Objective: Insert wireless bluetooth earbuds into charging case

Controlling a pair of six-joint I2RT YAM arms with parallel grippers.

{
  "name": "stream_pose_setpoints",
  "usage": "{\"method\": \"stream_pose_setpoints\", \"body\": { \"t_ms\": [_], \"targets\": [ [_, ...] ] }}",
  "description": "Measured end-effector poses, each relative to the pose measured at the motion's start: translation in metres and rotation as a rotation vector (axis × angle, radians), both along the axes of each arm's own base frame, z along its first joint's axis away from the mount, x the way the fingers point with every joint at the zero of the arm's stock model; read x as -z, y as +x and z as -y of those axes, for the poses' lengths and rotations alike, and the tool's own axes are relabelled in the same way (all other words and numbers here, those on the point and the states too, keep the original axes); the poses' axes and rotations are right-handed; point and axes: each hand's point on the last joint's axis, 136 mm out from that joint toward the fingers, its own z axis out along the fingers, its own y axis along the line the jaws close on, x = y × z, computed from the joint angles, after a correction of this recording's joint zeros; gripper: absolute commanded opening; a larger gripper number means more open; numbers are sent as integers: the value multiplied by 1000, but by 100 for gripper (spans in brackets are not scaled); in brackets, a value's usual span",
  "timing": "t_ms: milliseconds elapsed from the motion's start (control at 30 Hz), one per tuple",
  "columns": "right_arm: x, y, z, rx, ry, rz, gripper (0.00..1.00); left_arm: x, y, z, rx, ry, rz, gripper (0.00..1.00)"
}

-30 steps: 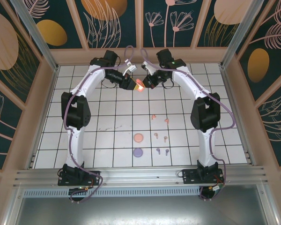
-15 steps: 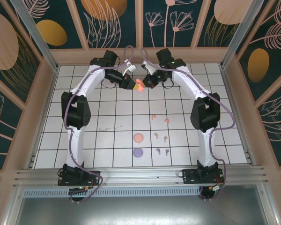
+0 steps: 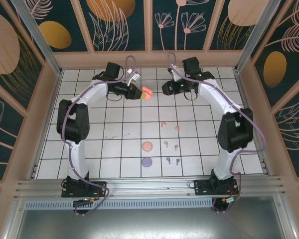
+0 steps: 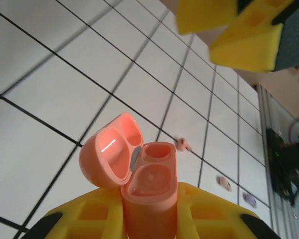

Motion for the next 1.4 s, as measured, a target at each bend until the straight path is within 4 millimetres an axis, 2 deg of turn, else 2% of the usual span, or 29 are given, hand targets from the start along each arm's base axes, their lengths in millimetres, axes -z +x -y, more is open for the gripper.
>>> {"method": "stream_pose_setpoints", "body": {
  "t_ms": [67,167,267,400,533,667,867,1000,1167,1400],
  "targets": [
    [5,-9,7,73,-3,-22,50,-8,1,-5,-55,-14,49,0],
    [25,-20,7,176,-35,-74,50,-30,4,-10,-133,-57,145,0],
    [51,-35,-2,267,-70,-147,50,-48,10,-14,-207,-101,238,0],
    [68,-51,-15,388,-86,-209,51,-57,13,-25,-321,-151,344,0],
    [74,-54,-21,513,-70,-237,50,-61,9,-38,-421,-206,434,0],
    [91,-57,-16,645,-66,-287,50,-72,0,-52,-512,-286,543,0],
    [117,-62,-7,785,-78,-362,49,-100,2,-69,-646,-380,644,0],
    [128,-65,-6,827,-86,-399,49,-116,1,-71,-685,-403,691,0],
    [144,-71,-9,847,-122,-433,48,-124,-4,-65,-689,-391,743,0],
    [163,-76,-8,879,-159,-470,47,-119,-3,-67,-713,-362,764,0]
  ]
}}
